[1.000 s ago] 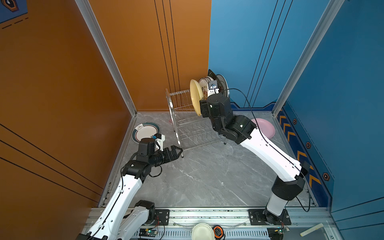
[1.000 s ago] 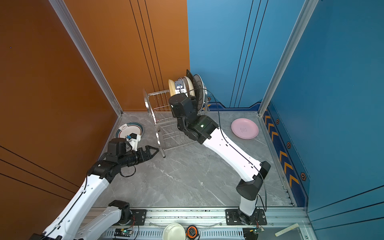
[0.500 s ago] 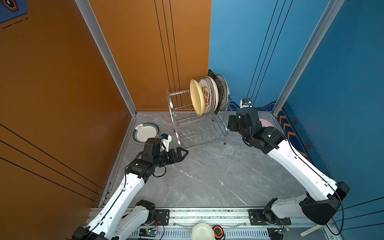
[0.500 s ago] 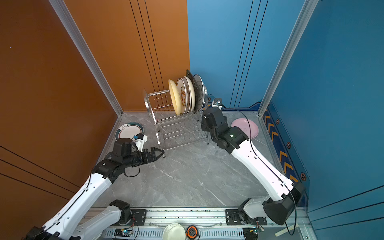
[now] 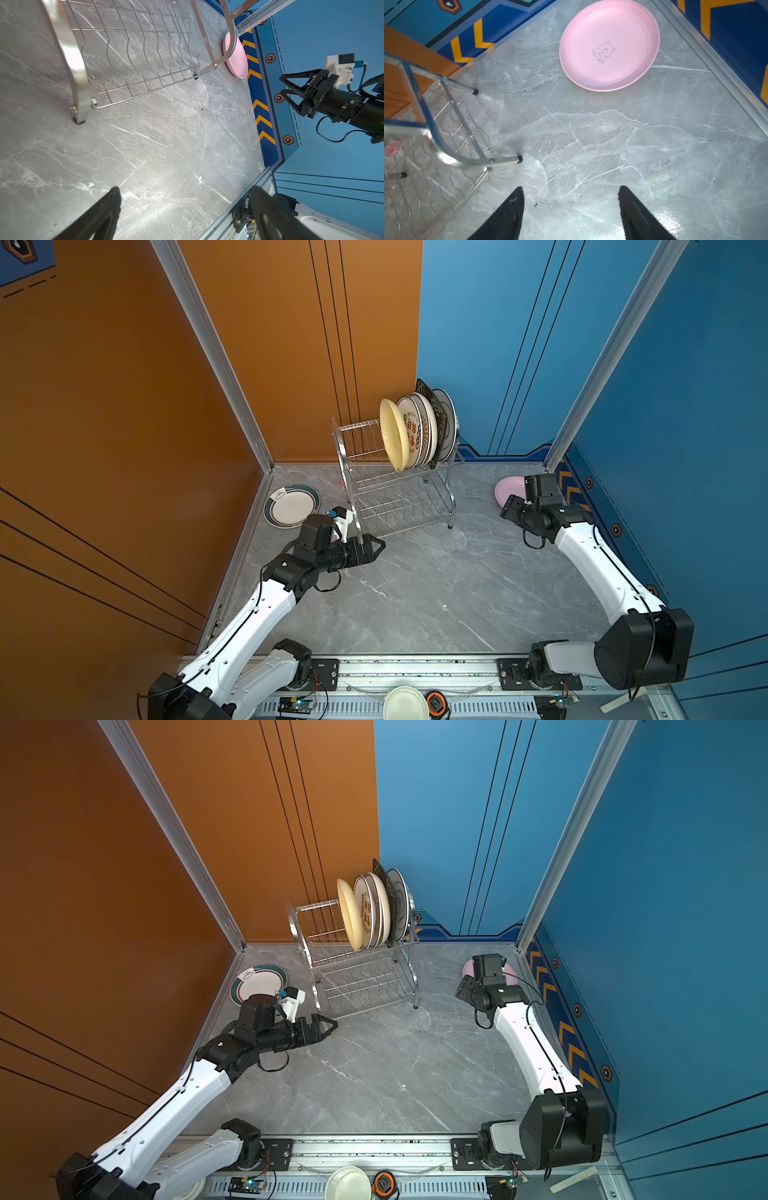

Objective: Load the plates into the dish rack
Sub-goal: 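Move the right gripper down to the pink bear plate's rim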

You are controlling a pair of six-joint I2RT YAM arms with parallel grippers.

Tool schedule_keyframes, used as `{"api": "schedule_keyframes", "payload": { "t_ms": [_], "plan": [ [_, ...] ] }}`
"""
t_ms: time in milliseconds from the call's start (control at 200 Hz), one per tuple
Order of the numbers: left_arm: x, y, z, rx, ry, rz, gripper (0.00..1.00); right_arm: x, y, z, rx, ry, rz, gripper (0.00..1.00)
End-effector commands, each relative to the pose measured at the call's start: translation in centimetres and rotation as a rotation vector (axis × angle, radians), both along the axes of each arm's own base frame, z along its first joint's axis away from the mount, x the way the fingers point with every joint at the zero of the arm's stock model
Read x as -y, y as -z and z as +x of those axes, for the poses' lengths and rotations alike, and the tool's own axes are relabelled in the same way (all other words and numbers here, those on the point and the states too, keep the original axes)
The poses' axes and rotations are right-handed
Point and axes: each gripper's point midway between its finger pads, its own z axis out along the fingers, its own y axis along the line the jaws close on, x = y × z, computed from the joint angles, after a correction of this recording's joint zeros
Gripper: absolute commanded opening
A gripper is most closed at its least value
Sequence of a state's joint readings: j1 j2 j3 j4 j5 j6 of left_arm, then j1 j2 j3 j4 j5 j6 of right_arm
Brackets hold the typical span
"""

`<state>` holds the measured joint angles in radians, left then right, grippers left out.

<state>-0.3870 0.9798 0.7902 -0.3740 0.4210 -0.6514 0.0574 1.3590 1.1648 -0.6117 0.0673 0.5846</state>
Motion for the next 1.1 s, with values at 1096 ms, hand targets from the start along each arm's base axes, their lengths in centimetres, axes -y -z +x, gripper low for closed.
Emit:
{"api": "schedule_keyframes", "payload": {
  "t_ms": [1096],
  "plan": [
    [1.1, 1.2, 2.8, -0.02, -0.035, 0.024, 0.98, 14.9, 13.0, 9.6, -0.217, 0.354, 0.163, 0.58]
  ]
}}
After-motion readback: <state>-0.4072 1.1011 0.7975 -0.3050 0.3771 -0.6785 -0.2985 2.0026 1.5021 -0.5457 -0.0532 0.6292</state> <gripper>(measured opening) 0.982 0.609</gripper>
